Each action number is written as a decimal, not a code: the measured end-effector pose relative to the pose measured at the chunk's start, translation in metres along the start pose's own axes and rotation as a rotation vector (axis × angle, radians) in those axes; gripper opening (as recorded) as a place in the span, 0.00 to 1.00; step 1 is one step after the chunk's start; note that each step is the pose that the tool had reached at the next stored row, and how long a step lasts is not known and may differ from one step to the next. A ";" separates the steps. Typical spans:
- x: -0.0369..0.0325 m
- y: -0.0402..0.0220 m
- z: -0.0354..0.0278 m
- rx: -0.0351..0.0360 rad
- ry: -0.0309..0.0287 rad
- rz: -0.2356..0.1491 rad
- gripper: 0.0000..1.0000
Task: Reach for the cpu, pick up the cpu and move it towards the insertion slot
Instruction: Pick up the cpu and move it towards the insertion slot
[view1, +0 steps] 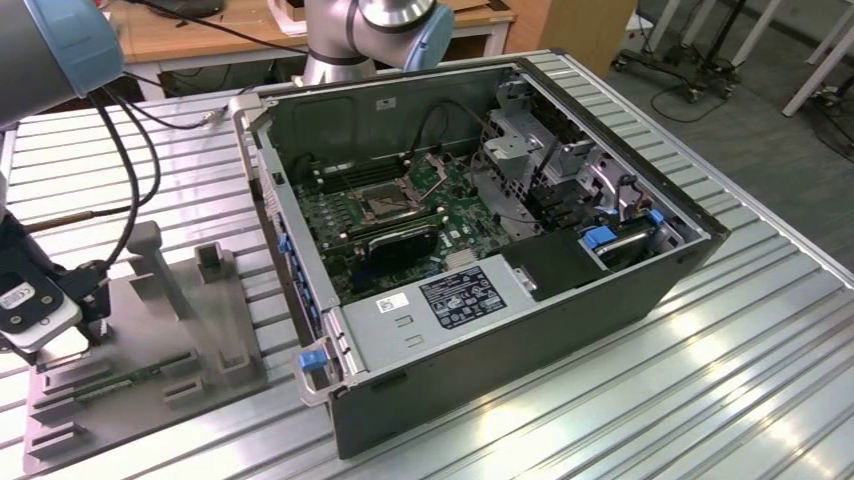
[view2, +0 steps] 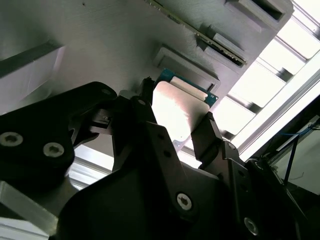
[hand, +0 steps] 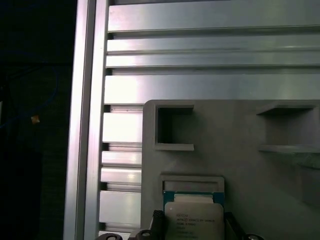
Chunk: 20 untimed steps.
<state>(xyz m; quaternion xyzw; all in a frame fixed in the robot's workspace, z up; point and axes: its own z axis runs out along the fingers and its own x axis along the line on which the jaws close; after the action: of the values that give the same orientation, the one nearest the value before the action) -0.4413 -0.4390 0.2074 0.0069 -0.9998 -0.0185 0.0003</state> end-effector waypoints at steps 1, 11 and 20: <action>0.0000 0.0000 -0.0009 0.0000 0.0000 0.000 0.55; 0.0000 0.0004 -0.0108 0.0000 0.0000 0.000 0.55; 0.0000 0.0007 -0.0181 0.0000 0.0000 0.000 0.55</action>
<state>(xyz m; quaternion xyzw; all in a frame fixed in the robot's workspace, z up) -0.4413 -0.4390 0.2255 0.0069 -0.9998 -0.0185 0.0003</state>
